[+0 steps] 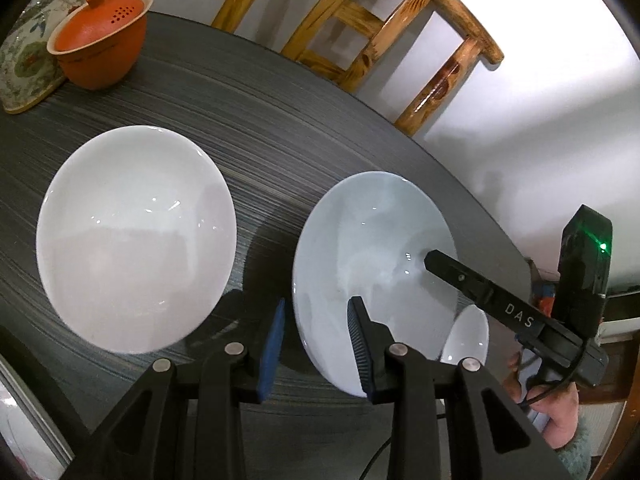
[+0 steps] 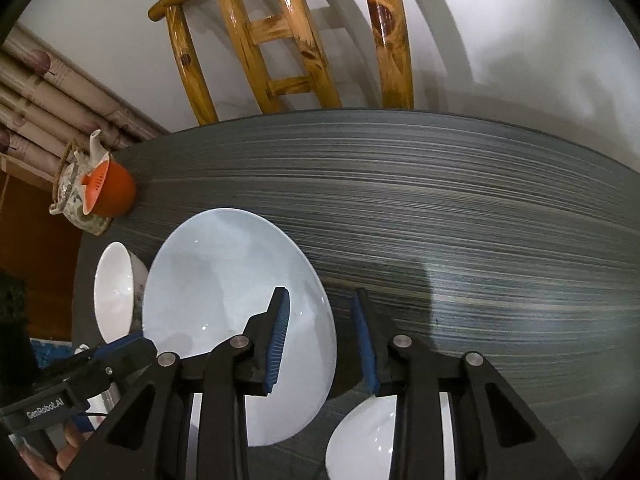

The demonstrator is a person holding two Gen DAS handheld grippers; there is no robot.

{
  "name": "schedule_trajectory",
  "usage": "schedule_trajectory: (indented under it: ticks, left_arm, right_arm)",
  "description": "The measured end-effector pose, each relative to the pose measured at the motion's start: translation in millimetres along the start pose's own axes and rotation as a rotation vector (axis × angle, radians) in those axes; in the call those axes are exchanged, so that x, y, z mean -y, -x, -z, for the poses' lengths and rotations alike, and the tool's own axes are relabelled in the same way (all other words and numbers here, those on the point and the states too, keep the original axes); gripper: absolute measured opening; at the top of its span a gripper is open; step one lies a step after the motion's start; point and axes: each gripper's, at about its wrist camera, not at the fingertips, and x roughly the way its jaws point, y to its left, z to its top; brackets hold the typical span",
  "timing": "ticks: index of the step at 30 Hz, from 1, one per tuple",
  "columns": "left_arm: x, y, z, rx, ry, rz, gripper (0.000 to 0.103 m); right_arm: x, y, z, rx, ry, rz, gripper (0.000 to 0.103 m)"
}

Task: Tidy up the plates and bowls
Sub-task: 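Close the right tool on the large white bowl rim, then carry the bowl beside the plate stack, lower it, open the right tool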

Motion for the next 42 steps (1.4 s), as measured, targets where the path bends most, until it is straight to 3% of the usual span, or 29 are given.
schedule_trajectory:
  ticks: [3, 6, 10, 29, 42]
  left_arm:
    - [-0.1, -3.9, -1.8, 0.016, 0.001, -0.017, 0.029]
    - [3.2, -6.3, -2.0, 0.031, -0.018, -0.032, 0.016]
    - [7.3, -7.9, -1.5, 0.049, -0.044, -0.068, 0.014]
    - [2.4, 19.8, 20.7, 0.054, -0.111, -0.099, 0.013]
    - [-4.8, 62.4, 66.8, 0.069, -0.162, -0.125, 0.014]
  right_arm:
    - [3.4, -6.1, -0.1, -0.01, -0.01, -0.015, 0.02]
    - [4.6, -8.3, 1.1, -0.005, -0.01, -0.035, 0.014]
    - [2.3, -7.3, 3.2, 0.006, 0.007, -0.025, 0.012]
    - [-15.2, 20.3, 42.2, 0.044, -0.023, -0.025, 0.01]
    - [-45.5, 53.8, 97.6, 0.08, -0.035, -0.029, 0.009]
